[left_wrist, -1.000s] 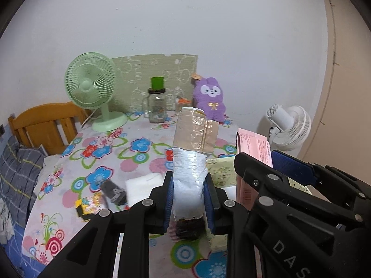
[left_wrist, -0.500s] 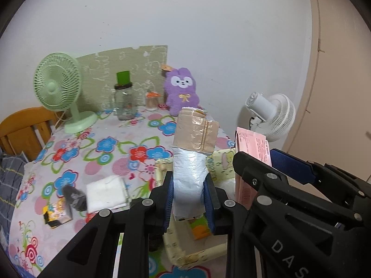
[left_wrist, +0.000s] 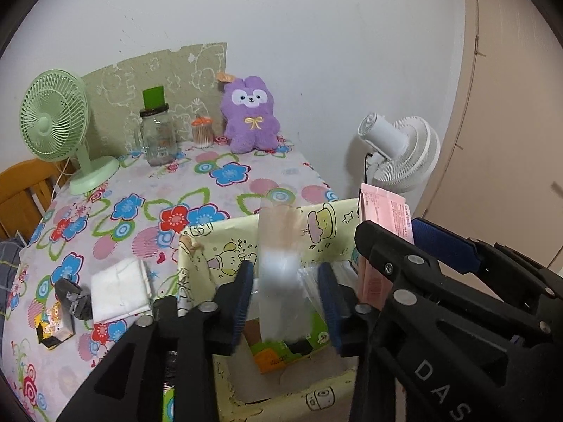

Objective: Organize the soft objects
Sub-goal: 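Lower the white roll into the box with the left tool while the right drops the pink packet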

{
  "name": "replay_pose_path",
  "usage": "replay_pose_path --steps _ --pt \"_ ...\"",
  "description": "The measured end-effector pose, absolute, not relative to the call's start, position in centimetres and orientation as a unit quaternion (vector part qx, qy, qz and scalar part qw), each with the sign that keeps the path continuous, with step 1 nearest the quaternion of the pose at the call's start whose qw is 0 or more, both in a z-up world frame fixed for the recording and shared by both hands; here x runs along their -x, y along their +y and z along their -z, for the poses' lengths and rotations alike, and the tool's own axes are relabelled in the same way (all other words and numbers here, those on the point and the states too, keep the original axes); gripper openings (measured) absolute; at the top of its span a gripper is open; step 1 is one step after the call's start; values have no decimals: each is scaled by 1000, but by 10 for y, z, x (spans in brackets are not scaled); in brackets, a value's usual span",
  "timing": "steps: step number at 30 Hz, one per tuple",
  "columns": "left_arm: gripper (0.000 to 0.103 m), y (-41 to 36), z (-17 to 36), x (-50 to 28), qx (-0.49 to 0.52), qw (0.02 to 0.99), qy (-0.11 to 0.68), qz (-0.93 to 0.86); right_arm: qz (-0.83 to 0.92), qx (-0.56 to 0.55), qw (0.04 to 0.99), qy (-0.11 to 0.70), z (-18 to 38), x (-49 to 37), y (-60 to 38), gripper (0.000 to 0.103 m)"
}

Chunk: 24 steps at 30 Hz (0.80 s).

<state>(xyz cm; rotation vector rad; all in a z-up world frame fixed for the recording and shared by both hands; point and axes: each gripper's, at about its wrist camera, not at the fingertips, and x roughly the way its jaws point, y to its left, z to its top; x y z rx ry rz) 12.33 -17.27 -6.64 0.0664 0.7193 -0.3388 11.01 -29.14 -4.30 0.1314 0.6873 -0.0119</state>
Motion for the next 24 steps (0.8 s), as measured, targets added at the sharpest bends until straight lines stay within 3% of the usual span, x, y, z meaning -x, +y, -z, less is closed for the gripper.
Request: replay_pose_path --steps 2,13,24 --pt "63 -176 70 -127 -44 918 359 162 9 -66 939 339 47 -113 -293 43" --pt "74 -177 84 -143 -66 904 397 146 -1 -82 929 360 67 -132 -295 43" --pt "78 -176 85 -150 -59 901 403 149 -15 -101 924 369 74 -144 -296 46"
